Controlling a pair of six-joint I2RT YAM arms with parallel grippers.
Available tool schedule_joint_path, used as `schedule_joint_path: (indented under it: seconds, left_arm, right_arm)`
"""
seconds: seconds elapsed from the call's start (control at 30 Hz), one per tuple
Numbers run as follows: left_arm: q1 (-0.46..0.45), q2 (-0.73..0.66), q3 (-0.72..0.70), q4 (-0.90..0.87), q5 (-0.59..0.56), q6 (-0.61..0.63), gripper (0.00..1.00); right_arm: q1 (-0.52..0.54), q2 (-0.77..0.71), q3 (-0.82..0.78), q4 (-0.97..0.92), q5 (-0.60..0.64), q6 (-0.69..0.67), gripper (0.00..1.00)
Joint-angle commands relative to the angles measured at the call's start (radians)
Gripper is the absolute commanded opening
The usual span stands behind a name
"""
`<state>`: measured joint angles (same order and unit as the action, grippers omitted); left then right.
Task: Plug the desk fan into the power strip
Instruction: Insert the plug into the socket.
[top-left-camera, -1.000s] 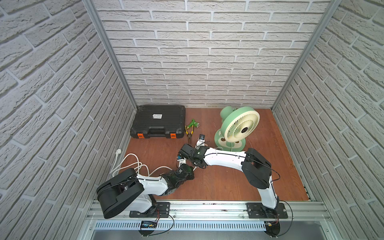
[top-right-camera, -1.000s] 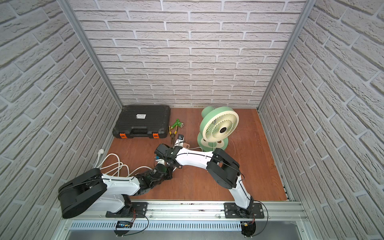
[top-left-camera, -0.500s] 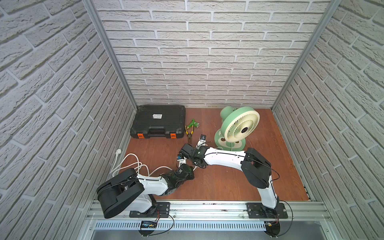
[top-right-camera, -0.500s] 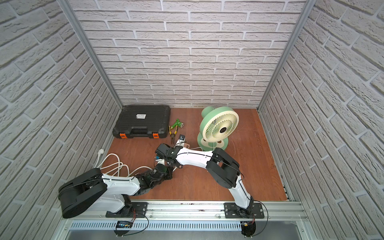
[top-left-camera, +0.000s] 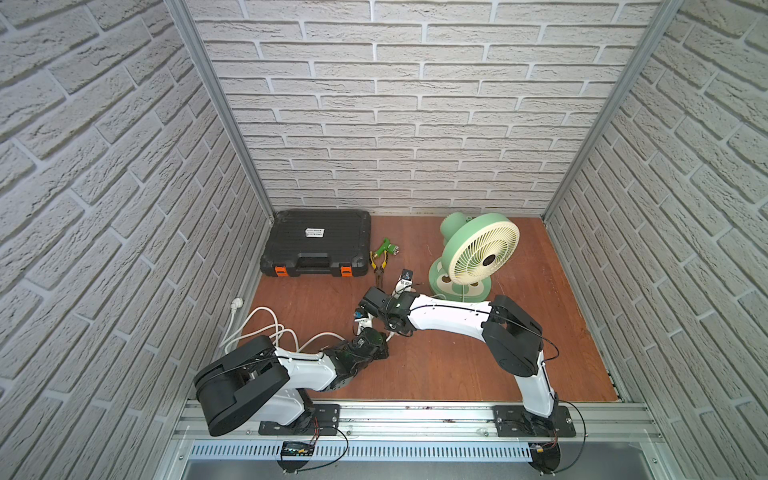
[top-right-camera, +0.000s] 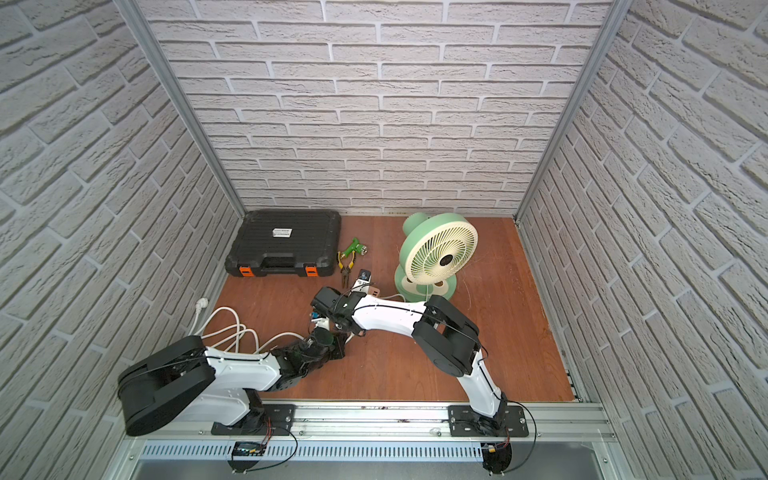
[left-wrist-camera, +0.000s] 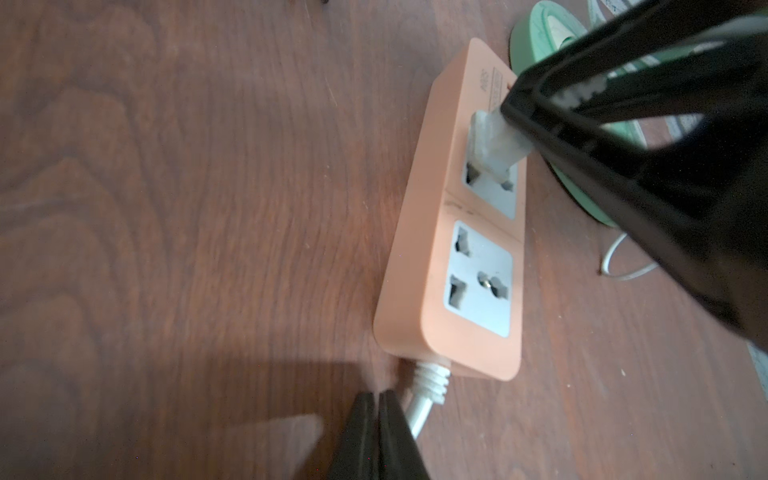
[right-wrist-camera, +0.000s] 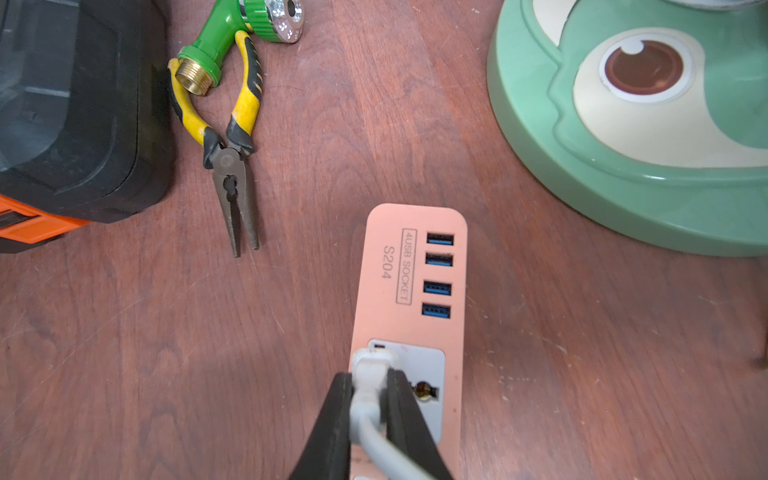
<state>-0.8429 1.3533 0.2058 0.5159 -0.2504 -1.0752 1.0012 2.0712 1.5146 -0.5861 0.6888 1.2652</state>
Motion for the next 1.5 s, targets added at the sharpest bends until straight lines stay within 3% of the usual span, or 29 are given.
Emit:
schedule_joint_path:
  seconds: [0.0,1.47]
  left_arm:
    - [-0.008,0.019,-0.009,-0.008,0.001,0.006,0.10]
    - [-0.013,0.021,-0.009,-0.003,-0.001,0.007,0.10]
  right_arm:
    - [-0.002,0.006,-0.023,-0.030,-0.021,-0.010,0.03]
    - [-0.010,0.010,-0.051,-0.014,-0.049,-0.024,0.03]
